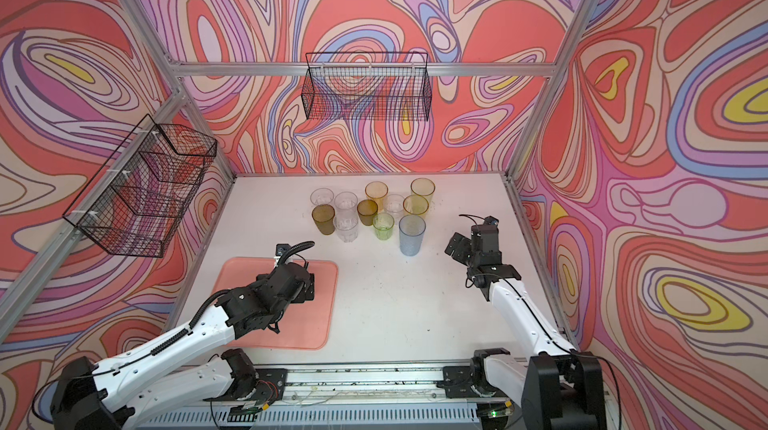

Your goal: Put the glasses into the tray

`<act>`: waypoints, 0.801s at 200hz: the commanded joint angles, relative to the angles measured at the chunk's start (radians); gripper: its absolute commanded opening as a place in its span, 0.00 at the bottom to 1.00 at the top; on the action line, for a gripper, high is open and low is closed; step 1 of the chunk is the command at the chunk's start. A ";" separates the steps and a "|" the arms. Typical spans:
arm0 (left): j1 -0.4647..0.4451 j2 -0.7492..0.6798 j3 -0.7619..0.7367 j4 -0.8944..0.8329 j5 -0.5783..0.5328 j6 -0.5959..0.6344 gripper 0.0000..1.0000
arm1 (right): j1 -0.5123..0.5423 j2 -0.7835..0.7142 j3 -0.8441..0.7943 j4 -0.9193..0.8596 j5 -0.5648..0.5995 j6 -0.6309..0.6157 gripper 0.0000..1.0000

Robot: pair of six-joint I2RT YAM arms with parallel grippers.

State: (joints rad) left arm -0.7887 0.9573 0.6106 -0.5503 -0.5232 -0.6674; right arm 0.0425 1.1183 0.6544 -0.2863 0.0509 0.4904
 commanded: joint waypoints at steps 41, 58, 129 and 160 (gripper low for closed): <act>-0.028 0.083 -0.041 0.109 0.213 -0.065 0.92 | 0.003 -0.041 0.022 -0.141 -0.093 0.026 0.97; -0.036 0.096 -0.064 0.162 0.247 -0.082 0.86 | 0.003 -0.071 0.028 -0.159 -0.125 0.023 0.97; -0.039 0.174 -0.129 0.310 0.351 -0.077 0.64 | 0.003 -0.151 0.076 -0.342 -0.239 -0.015 0.96; -0.043 0.231 -0.130 0.352 0.378 -0.090 0.54 | 0.005 -0.212 0.034 -0.362 -0.325 0.013 0.95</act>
State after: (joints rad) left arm -0.8242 1.1507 0.4862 -0.2672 -0.1783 -0.7315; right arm 0.0425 0.9569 0.7177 -0.5911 -0.1841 0.4919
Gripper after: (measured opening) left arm 0.588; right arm 0.956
